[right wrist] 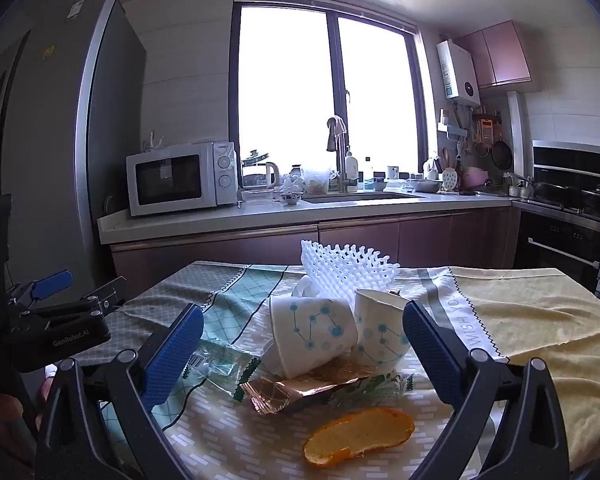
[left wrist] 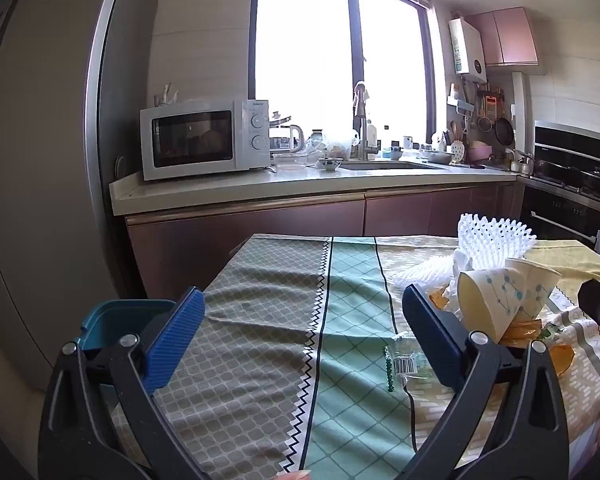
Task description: Collect trash
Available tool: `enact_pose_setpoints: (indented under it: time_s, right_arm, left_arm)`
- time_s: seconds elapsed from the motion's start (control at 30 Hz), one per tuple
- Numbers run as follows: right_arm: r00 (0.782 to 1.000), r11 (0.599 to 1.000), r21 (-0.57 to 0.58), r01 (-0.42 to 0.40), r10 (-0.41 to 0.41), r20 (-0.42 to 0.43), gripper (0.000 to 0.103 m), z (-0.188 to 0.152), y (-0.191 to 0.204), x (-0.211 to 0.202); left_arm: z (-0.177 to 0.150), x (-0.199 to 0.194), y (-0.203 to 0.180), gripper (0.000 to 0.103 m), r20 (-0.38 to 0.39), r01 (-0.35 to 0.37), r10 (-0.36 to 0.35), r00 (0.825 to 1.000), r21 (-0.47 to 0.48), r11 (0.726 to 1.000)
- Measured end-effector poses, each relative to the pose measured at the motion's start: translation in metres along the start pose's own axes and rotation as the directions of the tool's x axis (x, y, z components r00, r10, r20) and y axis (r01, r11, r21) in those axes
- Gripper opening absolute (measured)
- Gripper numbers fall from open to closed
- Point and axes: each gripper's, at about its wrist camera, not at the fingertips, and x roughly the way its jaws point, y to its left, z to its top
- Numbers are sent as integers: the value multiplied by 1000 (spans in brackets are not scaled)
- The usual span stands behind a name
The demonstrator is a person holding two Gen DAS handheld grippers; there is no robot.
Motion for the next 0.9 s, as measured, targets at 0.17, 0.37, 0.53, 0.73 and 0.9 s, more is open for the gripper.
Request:
enact_pose_setpoints:
  time_s: [0.17, 0.37, 0.53, 0.73, 0.9]
  right_arm:
    - [1000, 1000, 1, -3, 3, 6, 96, -1, 3, -2]
    - [1000, 1000, 3, -5, 5, 10, 96, -1, 4, -3]
    - [1000, 1000, 3, -6, 6, 10, 96, 0, 5, -5]
    - [1000, 1000, 3, -9, 9, 12, 96, 1, 7, -6]
    - [1000, 1000, 4, -8, 8, 12, 96, 1, 7, -6]
  left_arm:
    - [0, 0, -1, 97, 2, 2, -2, 1000, -2, 1000]
    - [-1, -4, 1, 97, 5, 0, 0, 1000, -6, 1000]
    - [2, -7, 6, 97, 10, -4, 4, 1000, -13, 1000]
    - [3, -9, 7, 97, 16, -7, 8, 1000, -16, 1000]
    - [4, -9, 7, 97, 19, -8, 8, 1000, -18, 1000]
